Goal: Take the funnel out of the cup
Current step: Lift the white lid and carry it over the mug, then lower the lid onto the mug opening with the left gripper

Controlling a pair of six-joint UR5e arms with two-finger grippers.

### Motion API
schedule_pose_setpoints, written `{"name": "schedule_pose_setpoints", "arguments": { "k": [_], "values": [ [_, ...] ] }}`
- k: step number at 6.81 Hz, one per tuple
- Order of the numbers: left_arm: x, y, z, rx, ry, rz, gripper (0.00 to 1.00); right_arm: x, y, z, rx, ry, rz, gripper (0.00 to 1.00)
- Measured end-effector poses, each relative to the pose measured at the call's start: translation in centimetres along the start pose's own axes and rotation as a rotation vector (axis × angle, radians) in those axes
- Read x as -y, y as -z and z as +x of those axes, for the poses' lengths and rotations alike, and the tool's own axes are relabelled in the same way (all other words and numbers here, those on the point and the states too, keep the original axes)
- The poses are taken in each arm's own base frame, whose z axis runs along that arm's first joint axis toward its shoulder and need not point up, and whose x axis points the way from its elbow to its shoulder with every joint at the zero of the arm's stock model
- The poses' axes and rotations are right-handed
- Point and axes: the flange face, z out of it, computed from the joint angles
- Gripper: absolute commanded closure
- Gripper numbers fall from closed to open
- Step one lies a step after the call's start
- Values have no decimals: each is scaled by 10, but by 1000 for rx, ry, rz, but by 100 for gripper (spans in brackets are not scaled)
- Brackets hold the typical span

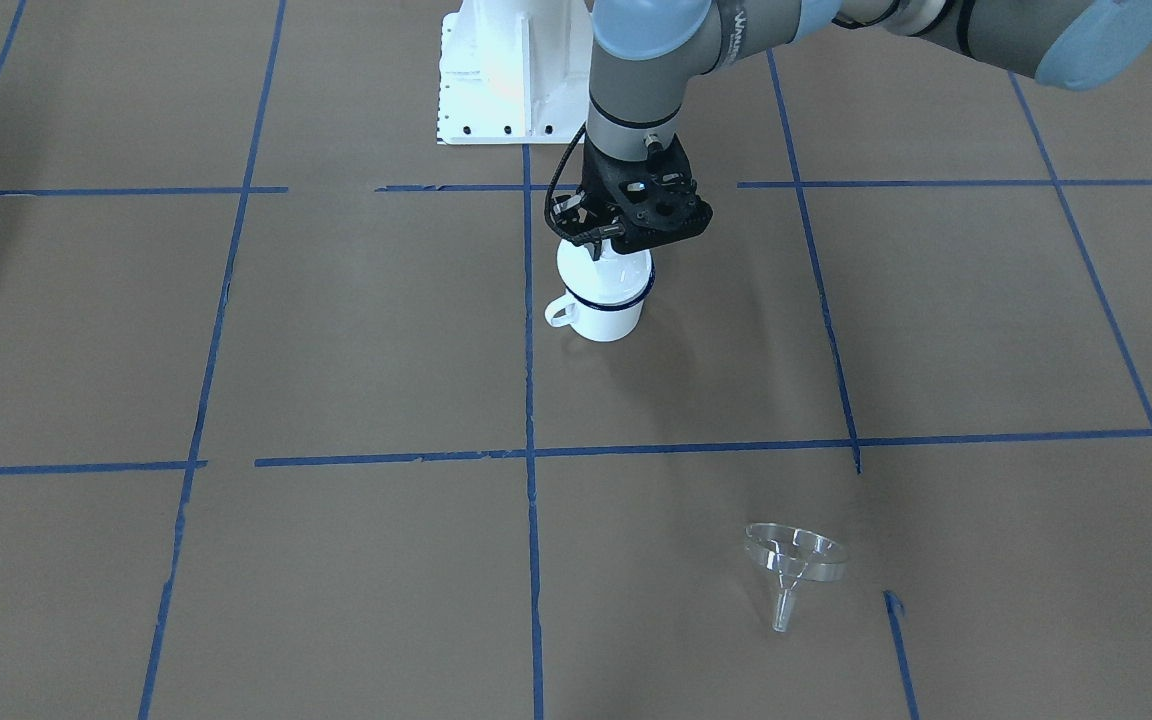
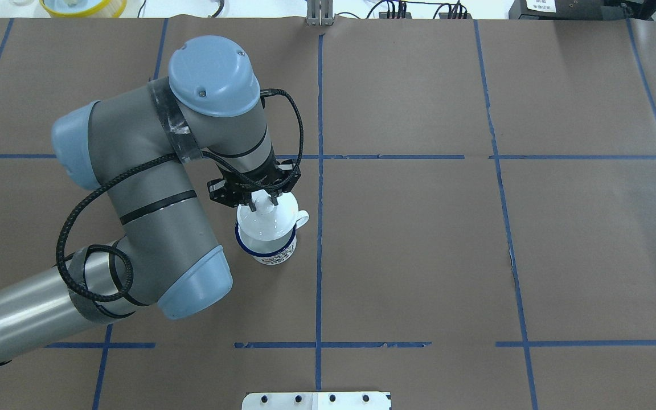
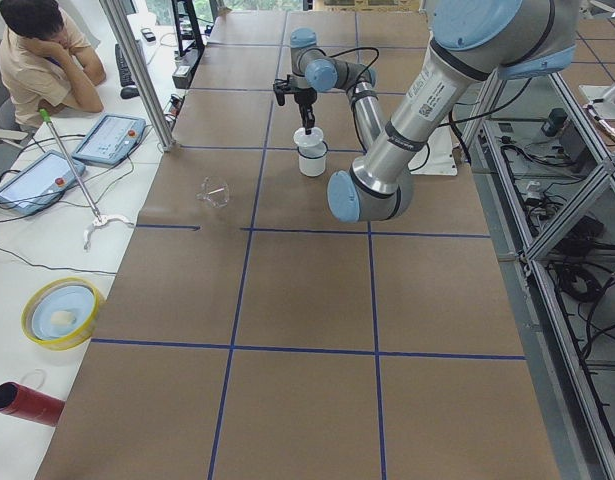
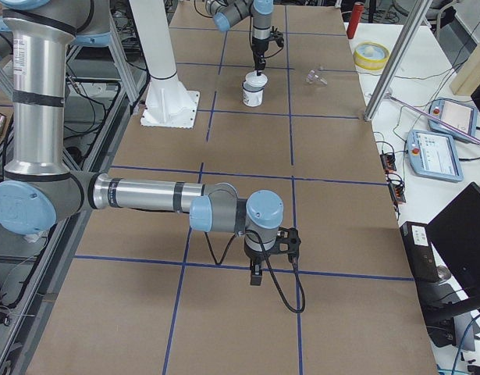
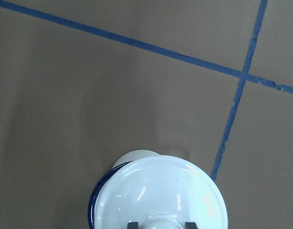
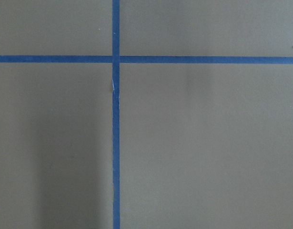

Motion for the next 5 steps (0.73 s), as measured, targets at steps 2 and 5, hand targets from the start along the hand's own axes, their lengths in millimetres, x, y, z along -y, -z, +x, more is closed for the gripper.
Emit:
{"name": "schedule_pose_setpoints", "arguments": {
  "k": [2, 5],
  "values": [
    [-1, -10, -6, 17, 3, -5, 100, 0, 0, 0, 0, 0, 0, 0],
    [1, -19, -13, 29, 4, -10, 100, 0, 0, 0, 0, 0, 0, 0]
  ]
}}
